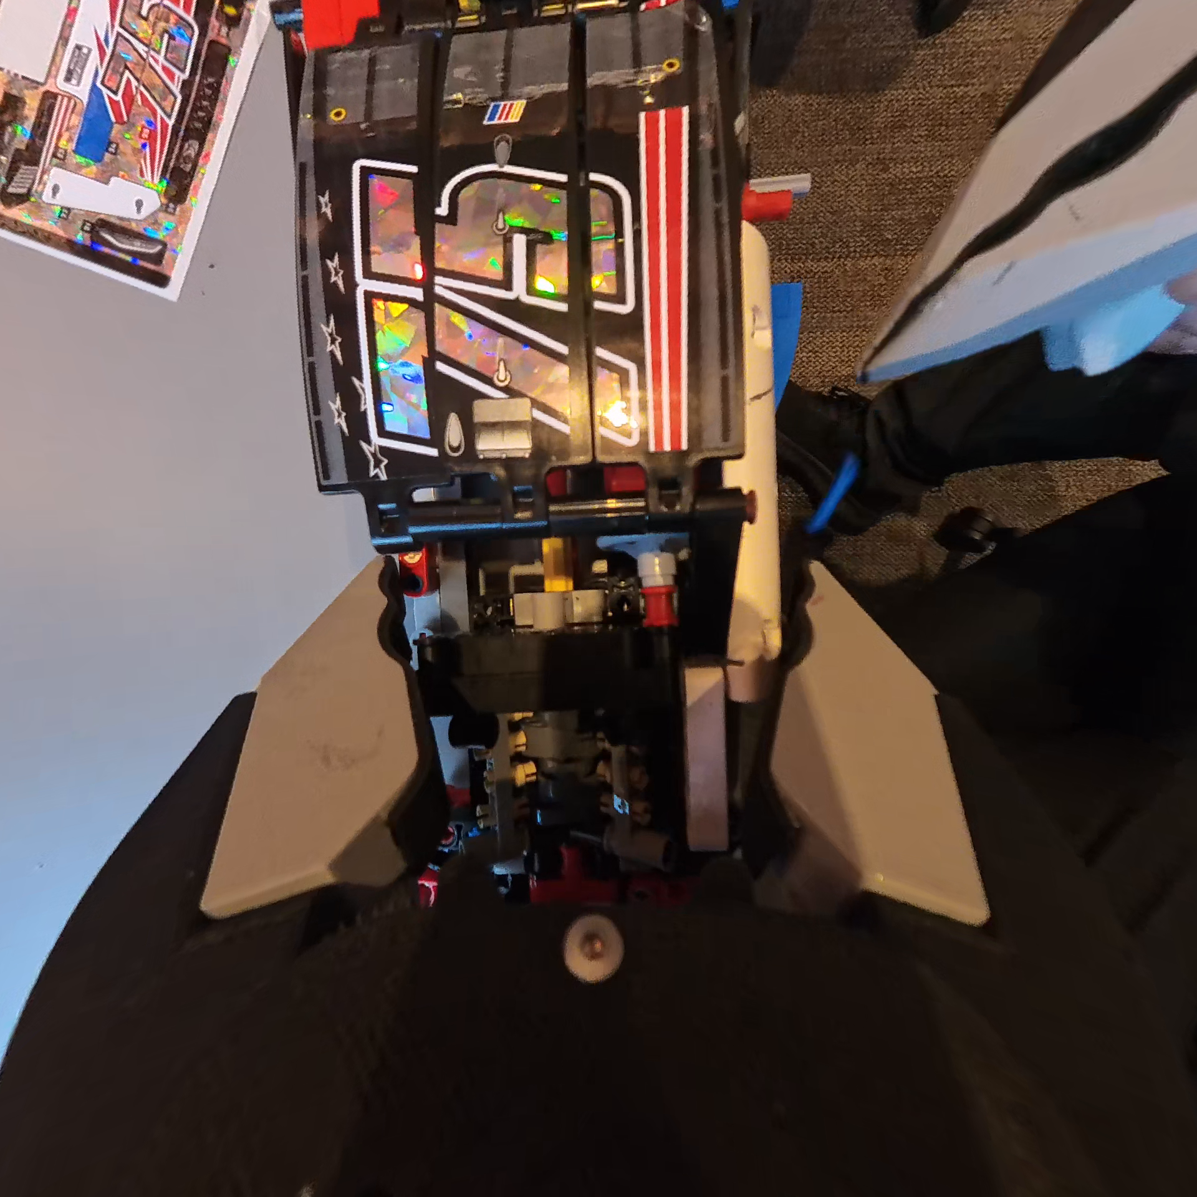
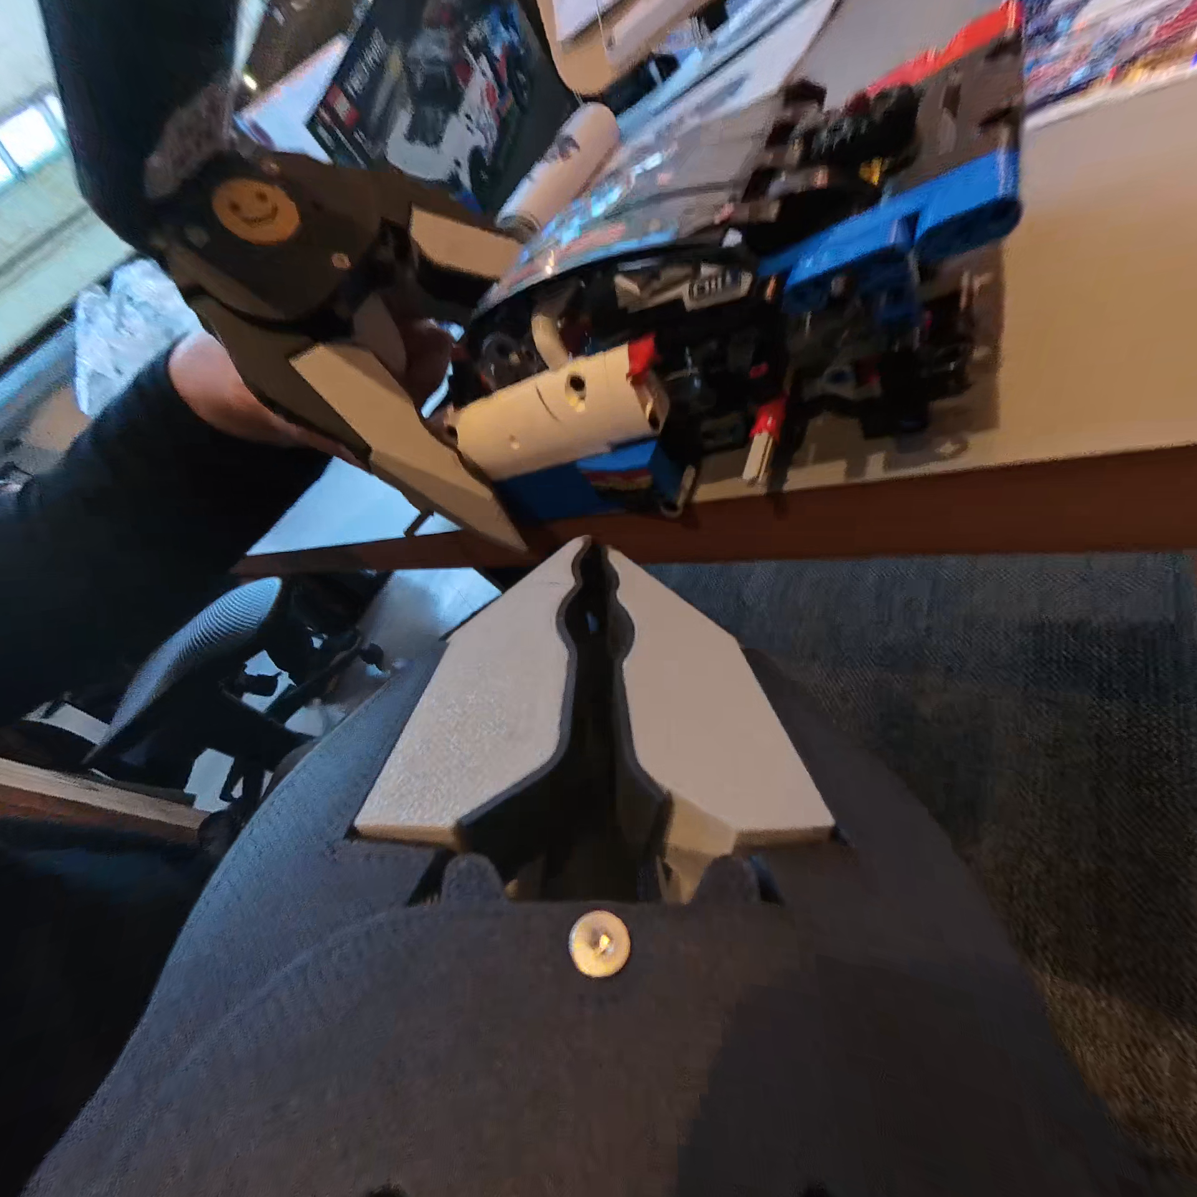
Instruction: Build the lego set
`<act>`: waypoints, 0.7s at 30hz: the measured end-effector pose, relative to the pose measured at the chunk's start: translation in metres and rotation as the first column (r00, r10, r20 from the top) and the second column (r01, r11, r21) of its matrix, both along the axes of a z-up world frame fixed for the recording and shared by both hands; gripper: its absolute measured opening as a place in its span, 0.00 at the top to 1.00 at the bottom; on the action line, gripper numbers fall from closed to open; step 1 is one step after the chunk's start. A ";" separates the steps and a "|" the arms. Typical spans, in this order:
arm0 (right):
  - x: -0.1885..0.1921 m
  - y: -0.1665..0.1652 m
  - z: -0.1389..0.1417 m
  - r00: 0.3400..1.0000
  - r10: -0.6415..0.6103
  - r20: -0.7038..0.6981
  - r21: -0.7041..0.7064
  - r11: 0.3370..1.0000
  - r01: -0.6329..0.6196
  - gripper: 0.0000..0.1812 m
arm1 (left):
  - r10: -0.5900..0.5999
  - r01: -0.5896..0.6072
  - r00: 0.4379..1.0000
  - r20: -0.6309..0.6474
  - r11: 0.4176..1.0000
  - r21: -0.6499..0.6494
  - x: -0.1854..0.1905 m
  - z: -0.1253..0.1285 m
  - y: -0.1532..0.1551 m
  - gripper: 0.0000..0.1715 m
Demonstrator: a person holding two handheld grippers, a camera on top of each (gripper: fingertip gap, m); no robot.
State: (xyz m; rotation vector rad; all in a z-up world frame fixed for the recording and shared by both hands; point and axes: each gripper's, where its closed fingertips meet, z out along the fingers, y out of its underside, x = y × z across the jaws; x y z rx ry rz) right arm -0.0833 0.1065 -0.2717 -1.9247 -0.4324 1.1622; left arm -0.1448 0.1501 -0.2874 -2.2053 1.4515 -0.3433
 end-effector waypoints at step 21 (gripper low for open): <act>0.182 0.011 -0.130 0.848 -0.369 0.381 0.048 0.924 0.380 0.99 | -0.002 0.000 1.000 0.022 0.998 0.060 0.010 0.000 0.007 0.32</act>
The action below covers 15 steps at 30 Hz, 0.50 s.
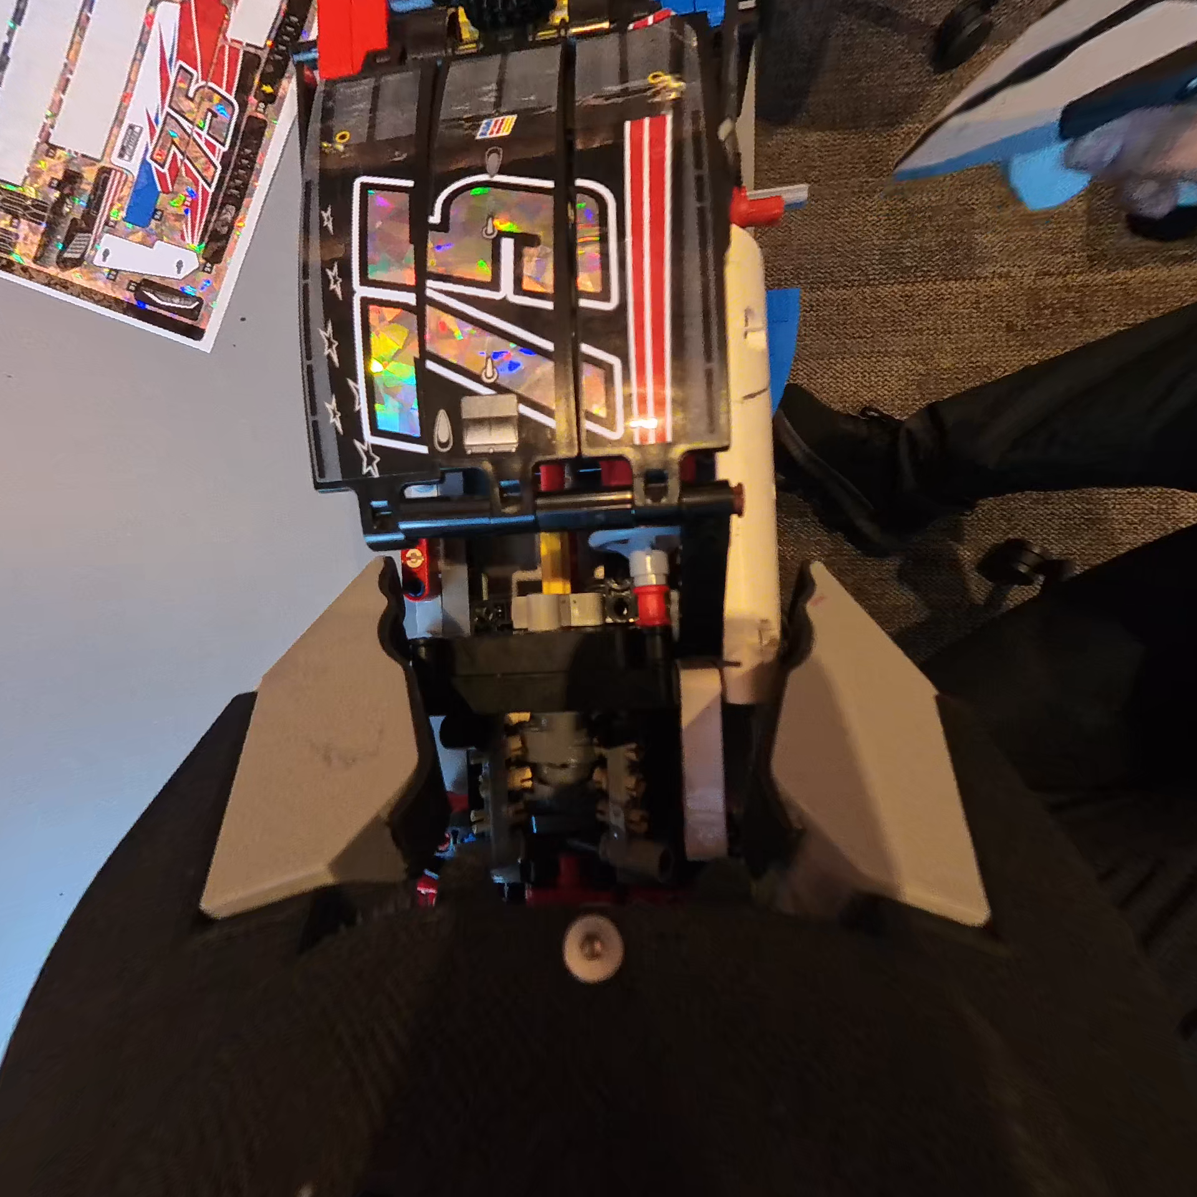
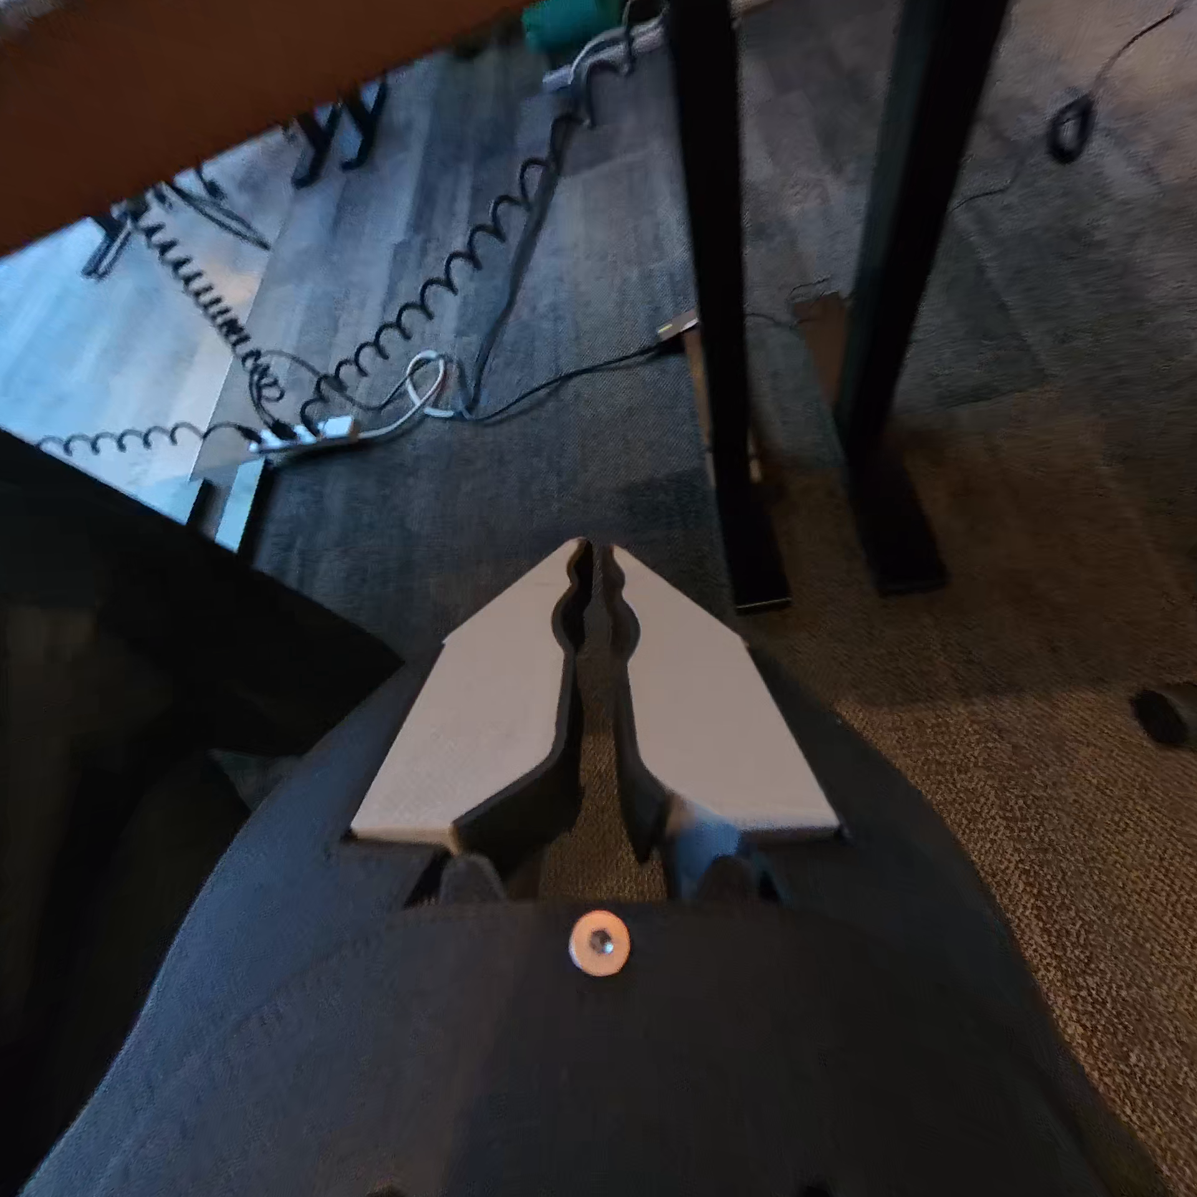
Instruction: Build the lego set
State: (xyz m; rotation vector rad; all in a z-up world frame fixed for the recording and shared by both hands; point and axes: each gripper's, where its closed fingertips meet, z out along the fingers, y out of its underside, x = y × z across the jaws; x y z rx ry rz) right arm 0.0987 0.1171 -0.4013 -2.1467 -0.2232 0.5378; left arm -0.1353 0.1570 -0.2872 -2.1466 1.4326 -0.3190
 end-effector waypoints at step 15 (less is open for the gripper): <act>0.051 -0.055 0.364 0.990 -0.069 0.119 0.601 0.799 -0.017 0.61 | 0.090 -0.125 0.983 0.160 0.967 0.224 -0.008 0.092 0.012 0.33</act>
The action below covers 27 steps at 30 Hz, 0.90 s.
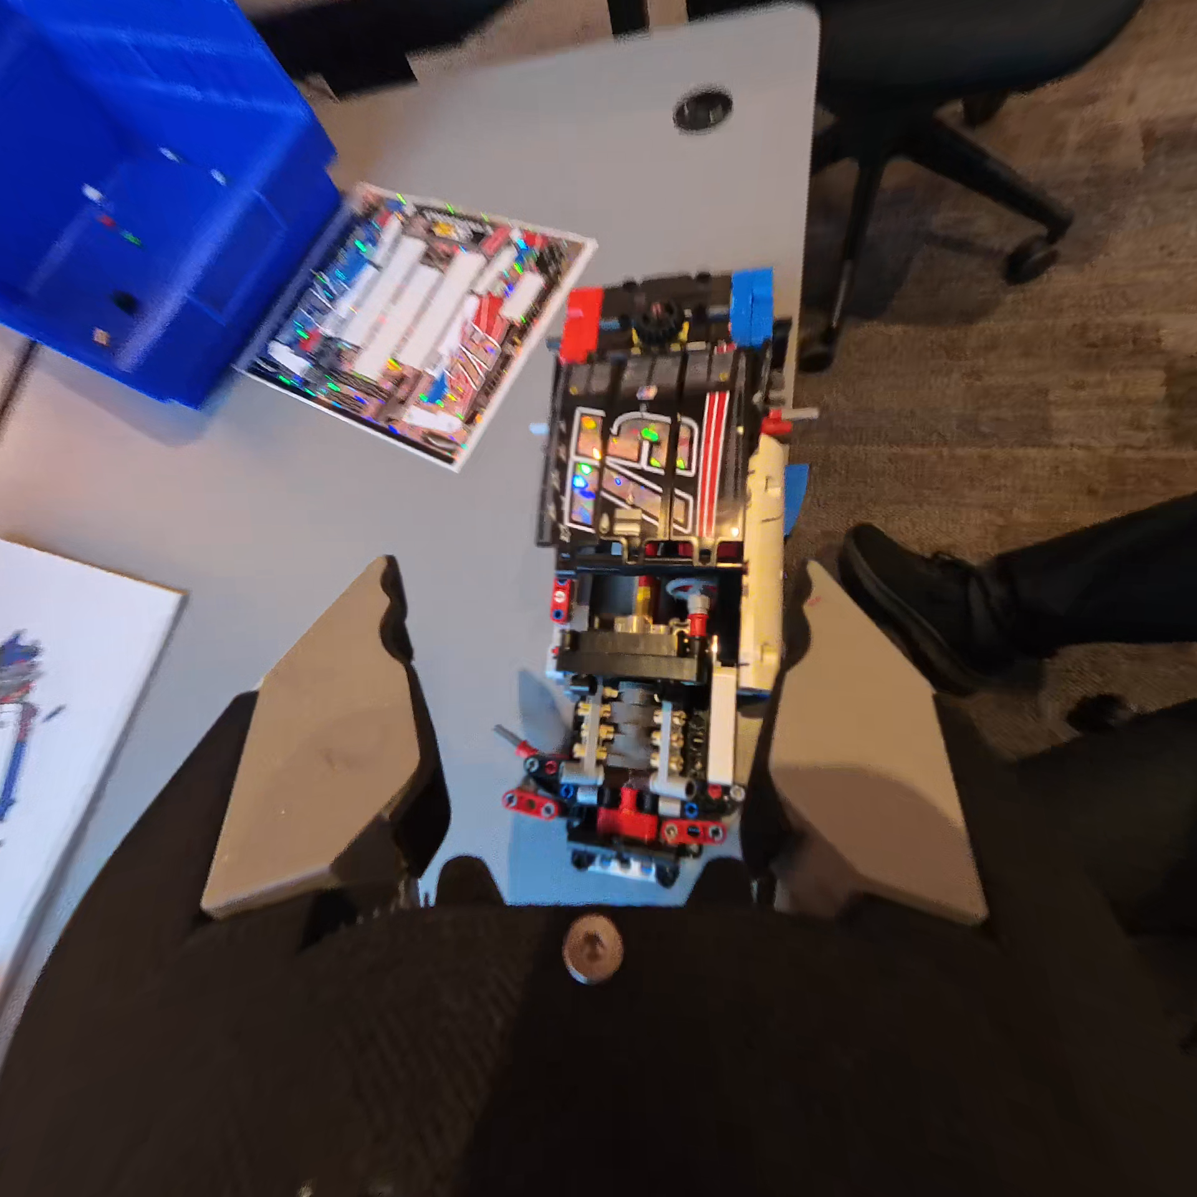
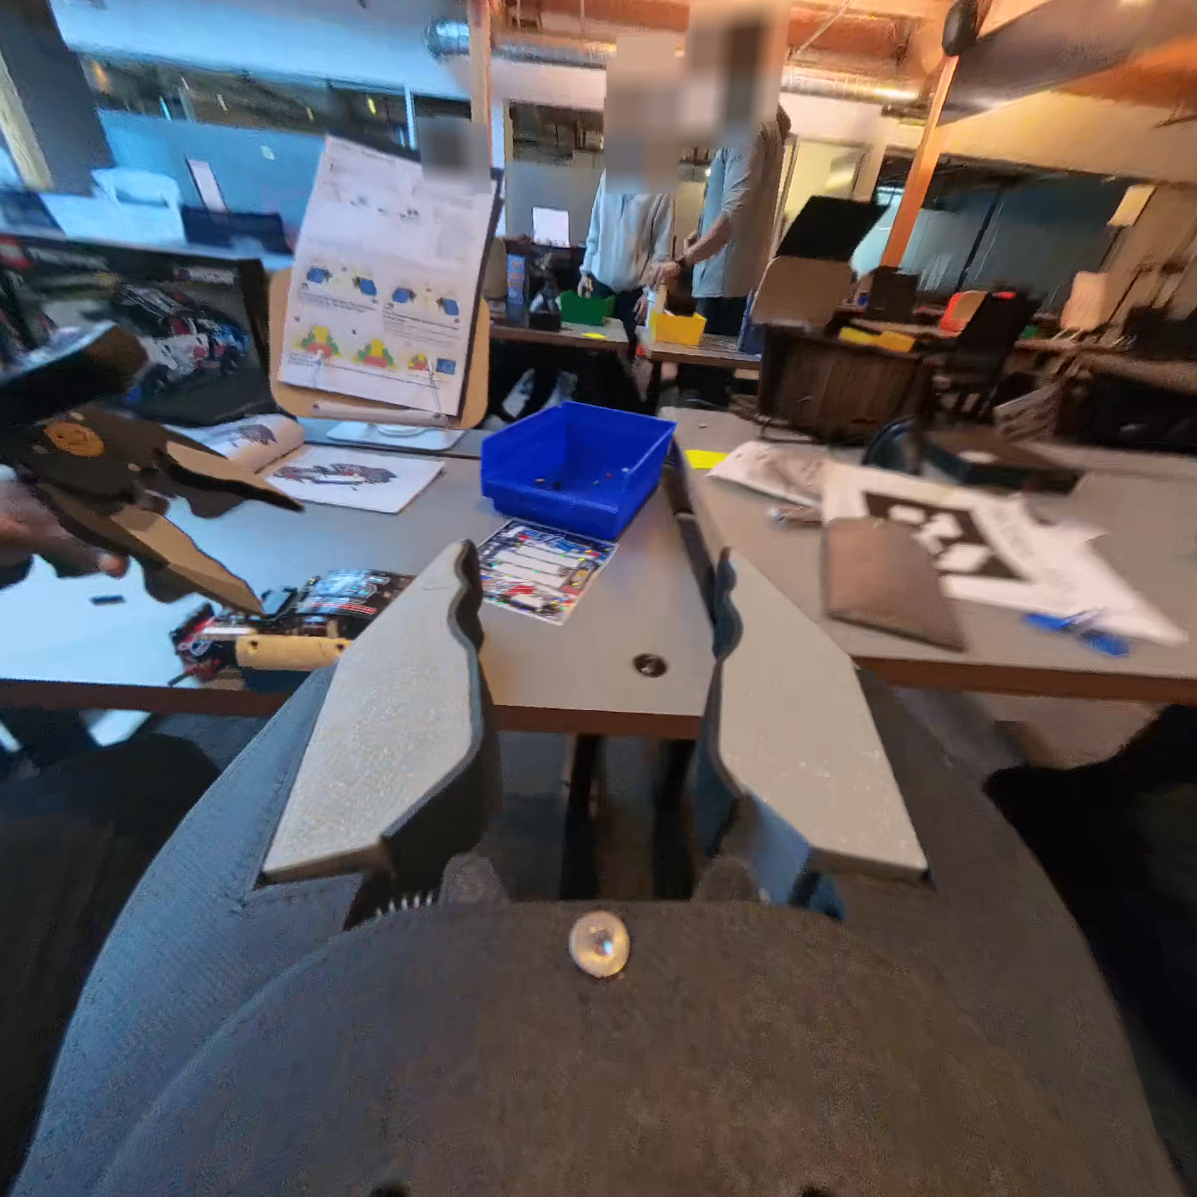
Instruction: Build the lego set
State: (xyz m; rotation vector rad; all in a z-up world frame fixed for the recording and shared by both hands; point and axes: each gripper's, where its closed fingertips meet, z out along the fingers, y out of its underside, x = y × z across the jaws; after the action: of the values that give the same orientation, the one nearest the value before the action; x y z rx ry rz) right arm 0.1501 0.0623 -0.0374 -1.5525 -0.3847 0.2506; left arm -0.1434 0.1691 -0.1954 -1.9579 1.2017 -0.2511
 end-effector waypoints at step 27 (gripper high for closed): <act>0.065 -0.003 -0.561 0.990 -0.128 0.051 -0.821 0.560 0.114 0.73 | -0.564 0.537 0.814 0.140 0.638 -0.552 0.058 -0.165 -0.261 0.58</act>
State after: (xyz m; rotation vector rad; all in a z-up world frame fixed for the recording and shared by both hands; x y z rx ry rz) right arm 0.2150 0.0594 -0.5979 -2.5115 -0.1255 0.3634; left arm -0.0852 -0.0920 -0.3605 -2.0143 1.9174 -0.9988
